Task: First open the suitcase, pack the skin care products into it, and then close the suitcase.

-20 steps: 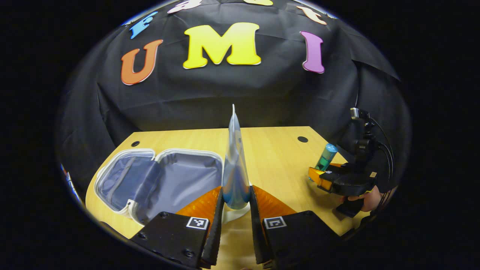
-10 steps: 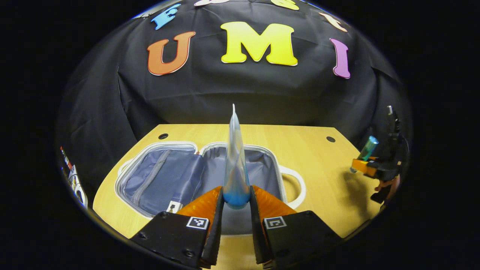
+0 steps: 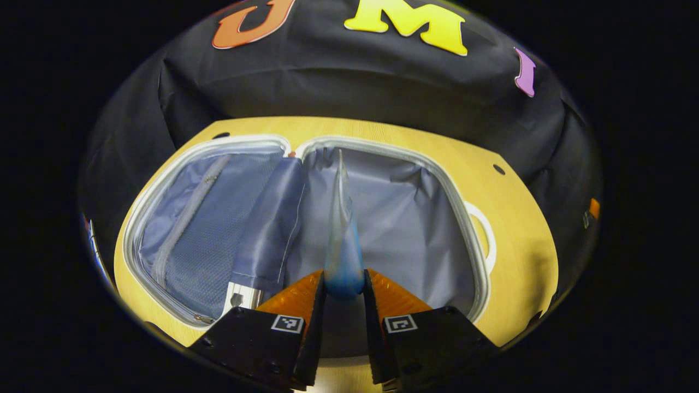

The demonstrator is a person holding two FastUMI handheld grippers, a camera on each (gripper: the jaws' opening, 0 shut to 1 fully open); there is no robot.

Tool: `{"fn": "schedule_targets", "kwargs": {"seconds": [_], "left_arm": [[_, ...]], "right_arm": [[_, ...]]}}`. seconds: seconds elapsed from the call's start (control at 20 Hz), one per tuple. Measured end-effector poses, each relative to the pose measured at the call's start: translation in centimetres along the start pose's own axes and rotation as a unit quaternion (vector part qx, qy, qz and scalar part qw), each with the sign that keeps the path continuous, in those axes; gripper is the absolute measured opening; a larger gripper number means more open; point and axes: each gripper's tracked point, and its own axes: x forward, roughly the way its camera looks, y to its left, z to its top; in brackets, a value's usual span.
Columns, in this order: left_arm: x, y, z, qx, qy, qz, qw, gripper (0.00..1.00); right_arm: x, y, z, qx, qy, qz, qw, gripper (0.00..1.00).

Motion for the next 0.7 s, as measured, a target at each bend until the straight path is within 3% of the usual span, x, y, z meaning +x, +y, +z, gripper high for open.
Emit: {"fn": "schedule_targets", "kwargs": {"seconds": [0.2,0.45,0.7], "left_arm": [[1.1,0.2,-1.4,-0.019,0.084,-0.002,0.996,0.39],[1.4,0.4,-0.7,-0.049,0.14,0.011,0.989,0.4],[1.7,0.3,-0.6,-0.04,0.196,0.029,0.979,0.4]], "right_arm": [[-2.3,0.4,1.2,0.015,-0.017,-0.011,1.0,0.34],[-3.7,1.0,1.5,0.015,-0.019,-0.016,1.0,0.34],[-5.2,1.6,1.6,0.015,-0.017,-0.012,1.0,0.34]]}}
